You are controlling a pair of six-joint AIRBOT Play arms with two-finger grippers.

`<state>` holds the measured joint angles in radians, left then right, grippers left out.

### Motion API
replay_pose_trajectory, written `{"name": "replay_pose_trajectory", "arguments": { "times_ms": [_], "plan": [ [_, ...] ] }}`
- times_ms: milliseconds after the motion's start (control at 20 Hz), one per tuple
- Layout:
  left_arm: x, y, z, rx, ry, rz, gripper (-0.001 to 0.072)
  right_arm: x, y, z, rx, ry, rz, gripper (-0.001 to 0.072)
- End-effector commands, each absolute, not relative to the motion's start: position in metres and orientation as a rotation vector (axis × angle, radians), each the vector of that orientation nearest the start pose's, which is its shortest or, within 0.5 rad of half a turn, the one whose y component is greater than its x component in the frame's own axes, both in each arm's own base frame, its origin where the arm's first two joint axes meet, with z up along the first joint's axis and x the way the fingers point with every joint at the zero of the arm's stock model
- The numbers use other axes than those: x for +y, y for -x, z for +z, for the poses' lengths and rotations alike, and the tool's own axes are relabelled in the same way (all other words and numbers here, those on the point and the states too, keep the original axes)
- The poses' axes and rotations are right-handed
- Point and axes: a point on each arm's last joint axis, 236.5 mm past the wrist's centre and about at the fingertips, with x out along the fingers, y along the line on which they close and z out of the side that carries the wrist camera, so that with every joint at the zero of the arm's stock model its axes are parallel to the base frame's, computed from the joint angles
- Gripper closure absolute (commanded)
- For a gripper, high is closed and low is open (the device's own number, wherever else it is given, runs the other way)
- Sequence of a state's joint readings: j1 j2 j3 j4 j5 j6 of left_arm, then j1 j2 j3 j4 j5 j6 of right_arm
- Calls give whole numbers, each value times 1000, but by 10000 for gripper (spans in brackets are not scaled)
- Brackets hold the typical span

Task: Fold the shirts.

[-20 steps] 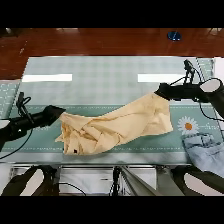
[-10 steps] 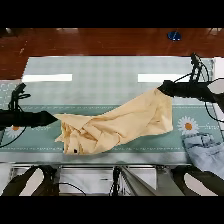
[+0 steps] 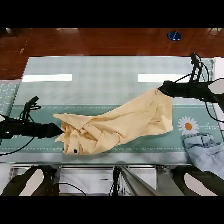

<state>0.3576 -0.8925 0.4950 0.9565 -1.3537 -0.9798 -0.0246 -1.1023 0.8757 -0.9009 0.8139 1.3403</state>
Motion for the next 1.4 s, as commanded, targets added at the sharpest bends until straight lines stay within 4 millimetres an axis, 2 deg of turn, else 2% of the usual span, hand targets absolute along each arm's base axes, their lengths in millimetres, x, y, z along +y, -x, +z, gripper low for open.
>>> {"name": "replay_pose_trajectory", "arguments": {
  "times_ms": [0, 150, 200, 250, 300, 400, 450, 550, 600, 650, 700, 750, 800, 900, 1050, 1150, 1250, 1350],
  "plan": [
    [-64, -214, -64, 1350, 367, -457, 159, 98, -391, 36, 954, -472, 292, 690],
    [-70, -230, -77, 1327, 309, -450, 178, 98, -391, 36, 955, -472, 292, 690],
    [-75, -232, -84, 1338, 292, -459, 251, 98, -390, 36, 957, -473, 294, 690],
    [-81, -230, -91, 1362, 282, -476, 479, 99, -388, 36, 964, -473, 297, 690],
    [-86, -226, -98, 1393, 279, -493, 666, 100, -387, 35, 972, -472, 302, 690],
    [-90, -220, -102, 1430, 282, -512, 679, 101, -384, 35, 981, -472, 308, 690],
    [-90, -221, -98, 1423, 280, -517, 680, 101, -384, 38, 971, -469, 308, 690],
    [-85, -238, -71, 1354, 265, -523, 681, 99, -386, 59, 908, -458, 311, 690],
    [-78, -254, -46, 1282, 244, -516, 681, 97, -387, 76, 868, -454, 317, 690],
    [-69, -271, -15, 1190, 216, -496, 681, 95, -389, 102, 816, -444, 327, 690],
    [-56, -289, 26, 1073, 177, -464, 681, 92, -390, 133, 750, -430, 336, 690],
    [-44, -302, 70, 958, 143, -421, 681, 86, -392, 171, 665, -412, 340, 691],
    [-31, -311, 122, 828, 108, -365, 681, 80, -391, 218, 558, -393, 339, 691],
    [-14, -311, 221, 592, 32, -271, 681, 67, -379, 314, 344, -355, 330, 691],
    [-11, -283, 352, 298, -25, -167, 681, 53, -336, 448, 44, -272, 314, 691],
    [-21, -255, 431, 105, -62, -135, 681, 50, -299, 518, -128, -220, 302, 691],
    [-35, -221, 491, -50, -121, -121, 681, 51, -258, 573, -271, -182, 290, 691],
    [-49, -185, 536, -174, -165, -108, 681, 55, -224, 606, -361, -174, 288, 691]
  ]
}}
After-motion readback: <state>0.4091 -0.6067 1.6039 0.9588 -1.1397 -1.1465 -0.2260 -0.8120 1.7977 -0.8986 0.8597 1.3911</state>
